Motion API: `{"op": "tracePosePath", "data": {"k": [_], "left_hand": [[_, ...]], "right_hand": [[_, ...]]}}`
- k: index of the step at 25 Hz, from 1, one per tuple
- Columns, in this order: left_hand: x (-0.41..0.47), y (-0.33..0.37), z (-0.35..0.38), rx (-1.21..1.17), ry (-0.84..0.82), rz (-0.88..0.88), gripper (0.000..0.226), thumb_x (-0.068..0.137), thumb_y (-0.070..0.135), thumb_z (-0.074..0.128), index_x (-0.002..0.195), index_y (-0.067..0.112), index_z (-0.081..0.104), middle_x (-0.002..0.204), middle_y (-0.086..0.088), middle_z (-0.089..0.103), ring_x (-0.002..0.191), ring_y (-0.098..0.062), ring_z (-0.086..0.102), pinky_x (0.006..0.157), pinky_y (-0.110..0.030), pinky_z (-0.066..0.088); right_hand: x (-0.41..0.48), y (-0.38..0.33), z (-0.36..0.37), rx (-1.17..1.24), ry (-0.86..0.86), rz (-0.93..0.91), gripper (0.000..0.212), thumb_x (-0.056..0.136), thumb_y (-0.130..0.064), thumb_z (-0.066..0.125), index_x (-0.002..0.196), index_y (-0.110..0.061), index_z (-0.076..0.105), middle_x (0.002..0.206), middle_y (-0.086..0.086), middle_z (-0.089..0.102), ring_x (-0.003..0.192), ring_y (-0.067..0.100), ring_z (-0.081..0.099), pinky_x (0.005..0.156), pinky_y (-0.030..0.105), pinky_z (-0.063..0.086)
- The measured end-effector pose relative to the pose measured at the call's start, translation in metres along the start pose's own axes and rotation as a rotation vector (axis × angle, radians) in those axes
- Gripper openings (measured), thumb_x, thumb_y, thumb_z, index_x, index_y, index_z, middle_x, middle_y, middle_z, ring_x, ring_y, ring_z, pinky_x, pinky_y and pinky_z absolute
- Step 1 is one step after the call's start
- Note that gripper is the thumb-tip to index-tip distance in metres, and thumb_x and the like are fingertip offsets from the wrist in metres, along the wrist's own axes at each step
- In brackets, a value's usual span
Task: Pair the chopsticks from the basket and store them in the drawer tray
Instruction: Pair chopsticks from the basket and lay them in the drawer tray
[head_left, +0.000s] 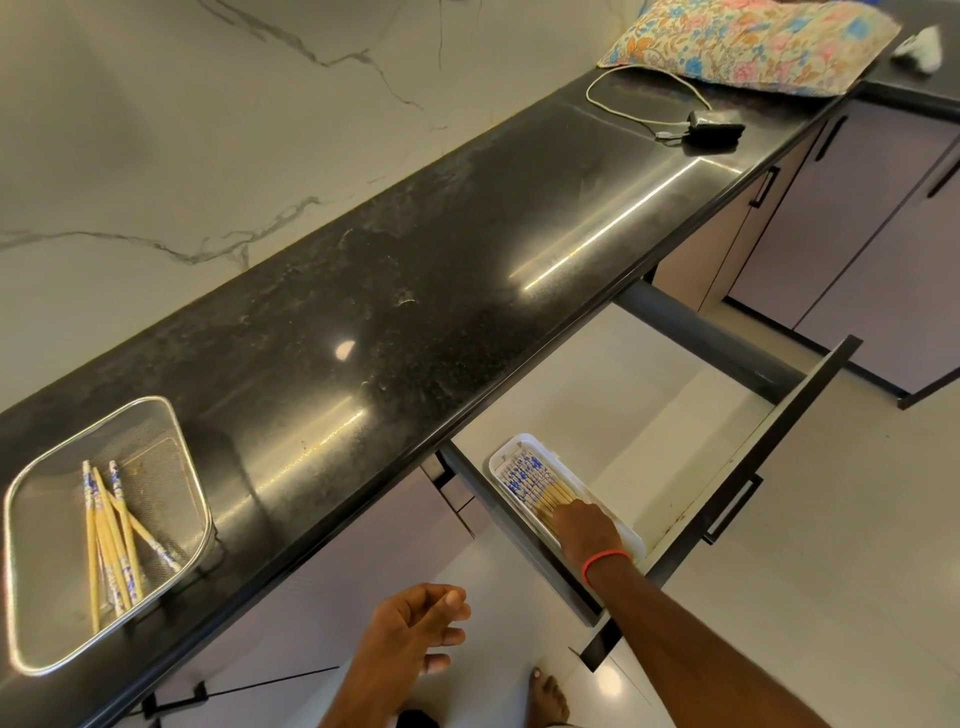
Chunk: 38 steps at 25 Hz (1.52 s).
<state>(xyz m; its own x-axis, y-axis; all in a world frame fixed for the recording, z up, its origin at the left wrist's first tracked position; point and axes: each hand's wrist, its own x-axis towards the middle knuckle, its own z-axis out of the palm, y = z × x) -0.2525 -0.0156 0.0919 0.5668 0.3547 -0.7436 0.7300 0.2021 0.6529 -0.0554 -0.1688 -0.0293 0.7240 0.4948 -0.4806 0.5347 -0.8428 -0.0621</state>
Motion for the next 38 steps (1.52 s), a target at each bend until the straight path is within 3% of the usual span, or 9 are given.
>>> {"op": "tracePosePath", "data": {"k": [8,13,20,26,33,38], "left_hand": [[-0.001,0.0,0.0,-0.008,0.0,0.005,0.022,0.098,0.029,0.058,0.104,0.013,0.071,0.101,-0.005,0.077,0.095,-0.027,0.072,0.076,-0.034,0.056],[-0.007,0.0,0.001,0.014,-0.013,0.0,0.023,0.098,0.032,0.057,0.106,0.014,0.07,0.103,-0.004,0.076,0.093,-0.024,0.072,0.071,-0.028,0.057],[-0.008,0.0,-0.004,0.011,-0.045,-0.016,0.024,0.098,0.029,0.057,0.108,0.011,0.069,0.105,-0.007,0.075,0.092,-0.024,0.069,0.074,-0.03,0.055],[-0.006,-0.002,-0.014,0.001,-0.064,-0.027,0.025,0.097,0.032,0.058,0.108,0.012,0.07,0.103,-0.005,0.076,0.096,-0.026,0.07,0.078,-0.033,0.055],[-0.007,-0.006,-0.029,-0.03,-0.049,-0.005,0.024,0.097,0.032,0.058,0.107,0.013,0.071,0.102,-0.004,0.077,0.093,-0.024,0.07,0.076,-0.033,0.055],[-0.01,-0.01,-0.049,-0.112,-0.004,0.017,0.023,0.097,0.032,0.06,0.106,0.014,0.072,0.102,-0.004,0.078,0.094,-0.025,0.072,0.072,-0.03,0.055]], "right_hand": [[-0.007,0.012,0.005,-0.024,0.065,-0.002,0.022,0.095,-0.009,0.055,0.114,-0.014,0.063,0.113,0.008,0.069,0.104,0.028,0.068,0.09,0.038,0.056],[-0.005,0.012,0.008,0.02,0.042,0.014,0.025,0.096,-0.007,0.054,0.119,-0.013,0.063,0.117,0.009,0.068,0.109,0.028,0.067,0.094,0.037,0.055],[-0.008,0.016,0.008,0.07,0.087,0.024,0.031,0.099,-0.007,0.043,0.124,-0.014,0.06,0.122,0.009,0.065,0.114,0.028,0.063,0.097,0.036,0.052],[-0.008,0.015,0.009,0.023,0.048,0.003,0.028,0.1,-0.009,0.047,0.125,-0.013,0.058,0.124,0.009,0.065,0.114,0.027,0.064,0.098,0.036,0.052],[-0.012,0.012,0.01,0.03,0.035,-0.013,0.024,0.098,-0.015,0.05,0.12,-0.016,0.059,0.118,0.007,0.066,0.108,0.027,0.065,0.092,0.036,0.053],[-0.013,0.01,0.003,0.014,0.097,-0.009,0.023,0.098,-0.029,0.047,0.11,-0.017,0.061,0.108,0.004,0.068,0.094,0.022,0.068,0.08,0.031,0.053]]}}
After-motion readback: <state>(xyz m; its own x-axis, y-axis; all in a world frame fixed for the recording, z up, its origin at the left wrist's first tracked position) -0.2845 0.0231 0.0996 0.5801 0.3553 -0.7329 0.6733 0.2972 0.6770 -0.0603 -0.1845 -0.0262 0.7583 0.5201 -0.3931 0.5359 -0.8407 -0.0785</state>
